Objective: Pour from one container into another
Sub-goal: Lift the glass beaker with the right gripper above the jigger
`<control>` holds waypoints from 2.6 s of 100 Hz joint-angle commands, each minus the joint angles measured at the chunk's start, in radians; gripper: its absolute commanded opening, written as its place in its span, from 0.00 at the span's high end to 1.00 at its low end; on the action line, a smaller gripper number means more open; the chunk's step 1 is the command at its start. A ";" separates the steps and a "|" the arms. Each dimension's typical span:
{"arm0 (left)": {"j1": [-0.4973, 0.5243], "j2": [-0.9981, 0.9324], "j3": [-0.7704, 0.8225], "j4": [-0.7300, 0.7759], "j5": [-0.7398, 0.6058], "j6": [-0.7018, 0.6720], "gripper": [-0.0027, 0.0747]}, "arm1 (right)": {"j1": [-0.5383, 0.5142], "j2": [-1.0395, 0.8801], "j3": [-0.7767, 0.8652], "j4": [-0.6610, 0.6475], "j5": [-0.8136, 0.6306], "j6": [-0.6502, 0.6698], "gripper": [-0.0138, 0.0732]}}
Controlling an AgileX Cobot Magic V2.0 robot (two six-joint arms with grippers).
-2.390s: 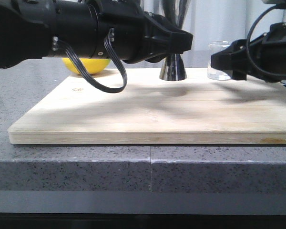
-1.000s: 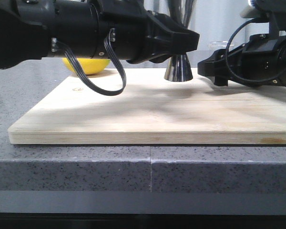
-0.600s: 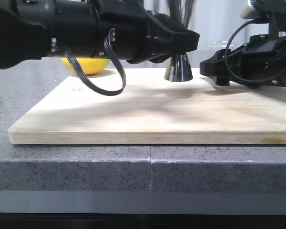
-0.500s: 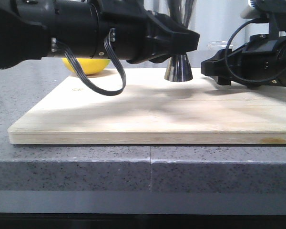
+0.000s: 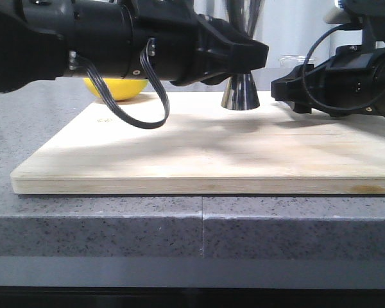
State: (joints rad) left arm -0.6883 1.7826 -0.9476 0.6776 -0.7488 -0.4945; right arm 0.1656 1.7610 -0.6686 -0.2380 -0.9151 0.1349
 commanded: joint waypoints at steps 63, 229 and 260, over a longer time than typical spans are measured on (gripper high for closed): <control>-0.008 -0.058 -0.022 -0.024 -0.081 -0.006 0.99 | -0.005 -0.087 -0.026 0.012 -0.082 -0.006 0.44; -0.008 -0.058 -0.022 0.171 -0.104 -0.137 0.99 | -0.001 -0.591 -0.026 -0.304 0.245 -0.040 0.44; -0.008 -0.058 -0.022 0.196 -0.111 -0.160 0.99 | 0.026 -0.597 -0.026 -0.358 0.245 -0.040 0.44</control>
State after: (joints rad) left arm -0.6883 1.7826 -0.9476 0.9011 -0.7759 -0.6362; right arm 0.1901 1.1973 -0.6669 -0.5935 -0.5971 0.1003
